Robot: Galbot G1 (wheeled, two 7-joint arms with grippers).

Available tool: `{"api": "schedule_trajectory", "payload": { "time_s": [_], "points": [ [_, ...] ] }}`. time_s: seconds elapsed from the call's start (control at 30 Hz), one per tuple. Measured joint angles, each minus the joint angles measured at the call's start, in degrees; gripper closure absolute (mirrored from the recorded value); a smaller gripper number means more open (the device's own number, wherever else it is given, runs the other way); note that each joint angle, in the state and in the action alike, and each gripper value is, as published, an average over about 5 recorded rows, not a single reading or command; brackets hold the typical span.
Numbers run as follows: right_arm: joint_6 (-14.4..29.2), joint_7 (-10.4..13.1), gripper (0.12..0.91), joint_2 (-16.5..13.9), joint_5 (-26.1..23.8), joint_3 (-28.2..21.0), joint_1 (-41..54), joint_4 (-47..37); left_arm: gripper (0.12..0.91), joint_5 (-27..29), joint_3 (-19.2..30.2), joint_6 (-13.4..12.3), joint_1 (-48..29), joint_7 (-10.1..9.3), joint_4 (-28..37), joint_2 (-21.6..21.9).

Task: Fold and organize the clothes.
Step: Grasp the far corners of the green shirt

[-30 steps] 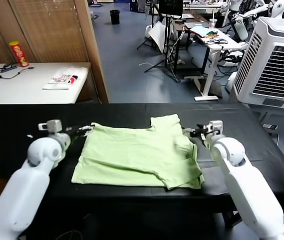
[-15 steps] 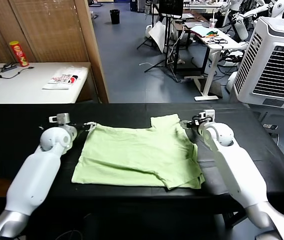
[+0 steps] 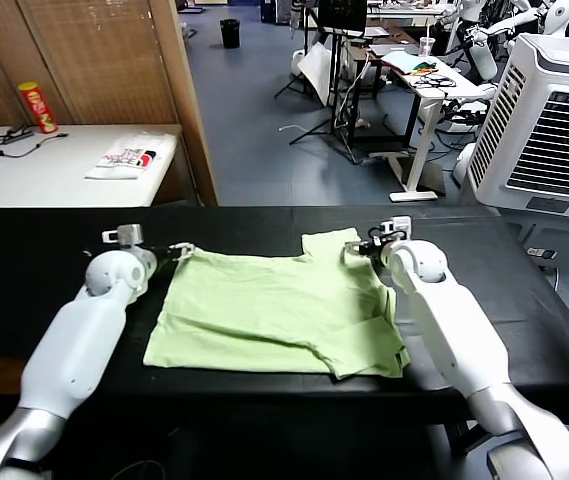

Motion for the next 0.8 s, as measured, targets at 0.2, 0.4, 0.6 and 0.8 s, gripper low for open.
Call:
{"api": "schedule_trajectory", "payload": {
  "time_s": [0.2,0.4,0.6,0.8],
  "points": [
    [0.1,-0.1,0.250,0.7,-0.4,0.0,0.1,-0.5,0.232,0.0,0.0,-0.2,-0.1,0.48,0.8,-0.2],
    [0.3,-0.1,0.460,1.0,-0.7,0.0,0.1,-0.7,0.293,0.5,0.1,-0.2,0.0,1.05,1.1,-0.4],
    [0.6,-0.3,0.758,1.0,-0.9,0.1,0.0,-0.9,0.604,0.8,0.2,-0.4,0.1,1.58,1.1,-0.4],
    [1.3,-0.3,0.874,0.7,-0.9,0.4,-0.6,0.1,0.880,0.9,0.2,-0.7,0.1,1.98,1.0,-0.5]
  ]
}}
